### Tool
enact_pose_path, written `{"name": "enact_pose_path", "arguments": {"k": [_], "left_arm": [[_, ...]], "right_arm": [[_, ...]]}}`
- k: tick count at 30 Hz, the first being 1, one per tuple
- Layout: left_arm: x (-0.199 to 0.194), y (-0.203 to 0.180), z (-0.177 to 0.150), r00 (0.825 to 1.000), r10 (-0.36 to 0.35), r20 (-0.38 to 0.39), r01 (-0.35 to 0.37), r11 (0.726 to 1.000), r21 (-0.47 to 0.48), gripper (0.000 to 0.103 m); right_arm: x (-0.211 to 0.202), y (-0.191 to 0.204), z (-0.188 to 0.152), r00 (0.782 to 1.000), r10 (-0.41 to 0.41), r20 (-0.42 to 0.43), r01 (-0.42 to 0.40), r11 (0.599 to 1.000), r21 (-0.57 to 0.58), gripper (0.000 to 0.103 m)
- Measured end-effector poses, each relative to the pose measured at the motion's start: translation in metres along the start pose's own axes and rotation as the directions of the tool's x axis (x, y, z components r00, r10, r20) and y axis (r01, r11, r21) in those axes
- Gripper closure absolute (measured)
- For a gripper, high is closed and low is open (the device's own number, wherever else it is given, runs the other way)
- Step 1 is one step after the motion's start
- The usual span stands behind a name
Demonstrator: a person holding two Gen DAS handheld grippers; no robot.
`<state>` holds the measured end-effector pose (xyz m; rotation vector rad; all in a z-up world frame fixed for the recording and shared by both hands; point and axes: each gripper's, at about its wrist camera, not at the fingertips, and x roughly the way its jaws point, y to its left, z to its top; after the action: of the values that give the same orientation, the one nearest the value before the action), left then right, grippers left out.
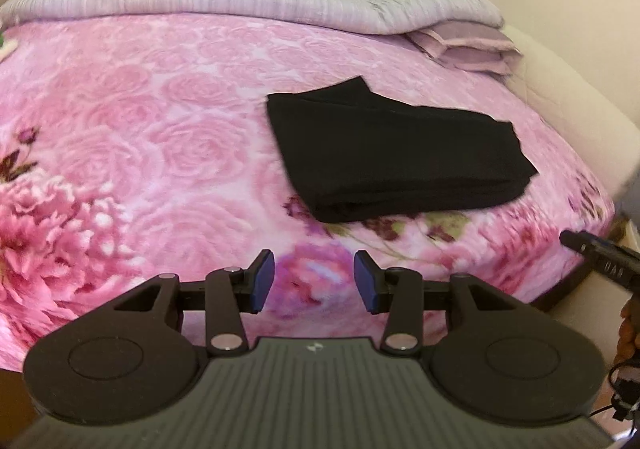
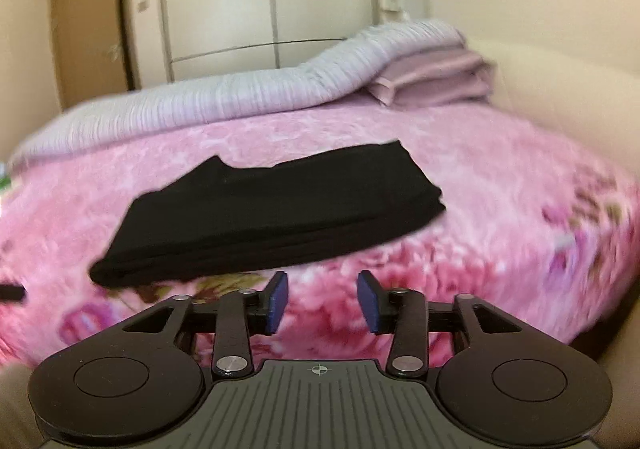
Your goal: Fold clothes
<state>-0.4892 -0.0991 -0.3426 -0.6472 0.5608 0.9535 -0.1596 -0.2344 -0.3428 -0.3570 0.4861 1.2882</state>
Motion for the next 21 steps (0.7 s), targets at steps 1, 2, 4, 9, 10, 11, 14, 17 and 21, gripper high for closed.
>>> {"name": "enact_pose_path", "arguments": {"k": [1, 2, 4, 9, 10, 11, 14, 17, 21], "left_arm": [[0.006, 0.007, 0.001, 1.0, -0.001, -0.004, 0.001, 1.0, -0.016, 0.065], [0.013, 0.013, 0.002, 1.0, -0.004, -0.009, 0.003, 1.0, -0.031, 0.065], [0.029, 0.026, 0.004, 0.999, -0.001, -0.034, -0.001, 0.998, -0.068, 0.067], [0.055, 0.054, 0.009, 0.998, 0.01, -0.069, -0.018, 0.992, -0.125, 0.07], [0.057, 0.059, 0.01, 0.998, -0.003, -0.069, -0.007, 0.991, -0.137, 0.07], [0.059, 0.064, 0.011, 0.997, -0.015, -0.069, 0.004, 0.989, -0.148, 0.069], [0.063, 0.075, 0.013, 0.997, -0.033, -0.068, 0.021, 0.984, -0.175, 0.069], [0.064, 0.087, 0.012, 0.996, -0.059, -0.065, 0.044, 0.977, -0.209, 0.069], [0.065, 0.098, 0.014, 0.994, -0.098, -0.055, 0.081, 0.965, -0.251, 0.069]], "right_arm": [[0.008, 0.007, -0.002, 1.0, 0.005, -0.013, -0.006, 0.999, -0.044, 0.057], [0.016, 0.014, -0.005, 1.0, 0.01, -0.026, -0.012, 0.996, -0.087, 0.057], [0.032, 0.029, -0.009, 0.998, 0.017, -0.052, -0.026, 0.985, -0.173, 0.057], [0.059, 0.074, -0.021, 0.994, 0.08, -0.069, -0.1, 0.915, -0.391, 0.056], [0.061, 0.085, -0.023, 0.994, 0.095, -0.053, -0.109, 0.886, -0.45, 0.051], [0.063, 0.098, -0.025, 0.994, 0.109, -0.034, -0.11, 0.85, -0.516, 0.041], [0.072, 0.133, -0.035, 0.988, 0.151, 0.02, -0.094, 0.712, -0.696, 0.03], [0.087, 0.161, -0.044, 0.981, 0.19, 0.029, -0.091, 0.59, -0.802, 0.028], [0.106, 0.189, -0.056, 0.972, 0.233, 0.023, -0.089, 0.456, -0.886, 0.028]]}}
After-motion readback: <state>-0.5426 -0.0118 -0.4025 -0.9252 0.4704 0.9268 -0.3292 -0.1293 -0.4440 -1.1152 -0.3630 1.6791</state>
